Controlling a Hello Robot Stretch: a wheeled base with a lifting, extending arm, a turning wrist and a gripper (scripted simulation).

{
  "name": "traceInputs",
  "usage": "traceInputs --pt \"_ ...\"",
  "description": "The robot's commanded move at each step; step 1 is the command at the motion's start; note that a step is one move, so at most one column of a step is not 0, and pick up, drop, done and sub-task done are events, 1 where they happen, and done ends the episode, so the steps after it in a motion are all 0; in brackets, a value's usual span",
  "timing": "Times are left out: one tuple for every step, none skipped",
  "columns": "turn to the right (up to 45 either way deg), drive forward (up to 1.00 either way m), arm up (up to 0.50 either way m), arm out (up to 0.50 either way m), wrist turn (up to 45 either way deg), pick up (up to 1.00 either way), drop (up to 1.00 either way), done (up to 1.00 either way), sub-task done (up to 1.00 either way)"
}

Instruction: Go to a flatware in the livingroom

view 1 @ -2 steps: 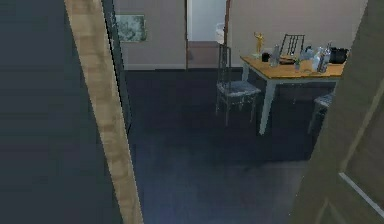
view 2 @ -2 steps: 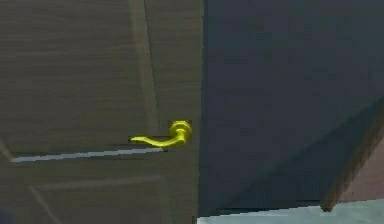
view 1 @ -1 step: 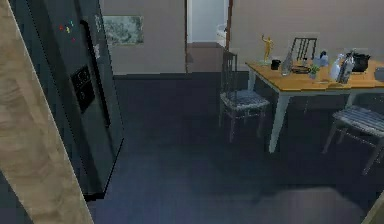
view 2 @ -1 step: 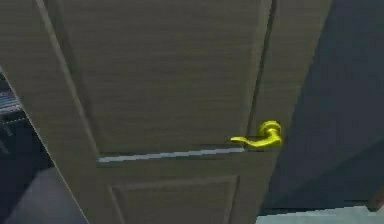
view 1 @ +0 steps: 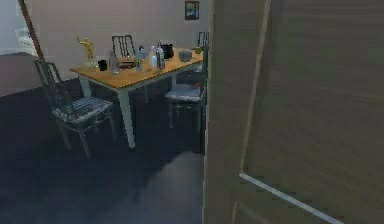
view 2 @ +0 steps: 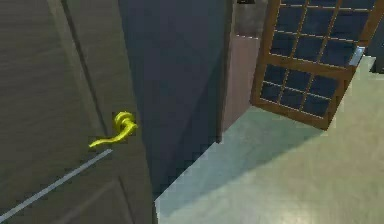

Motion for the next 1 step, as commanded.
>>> traceInputs --pt "45.0 0.00 0.00 0.00 0.0 0.00 0.00 0.00 0.00"
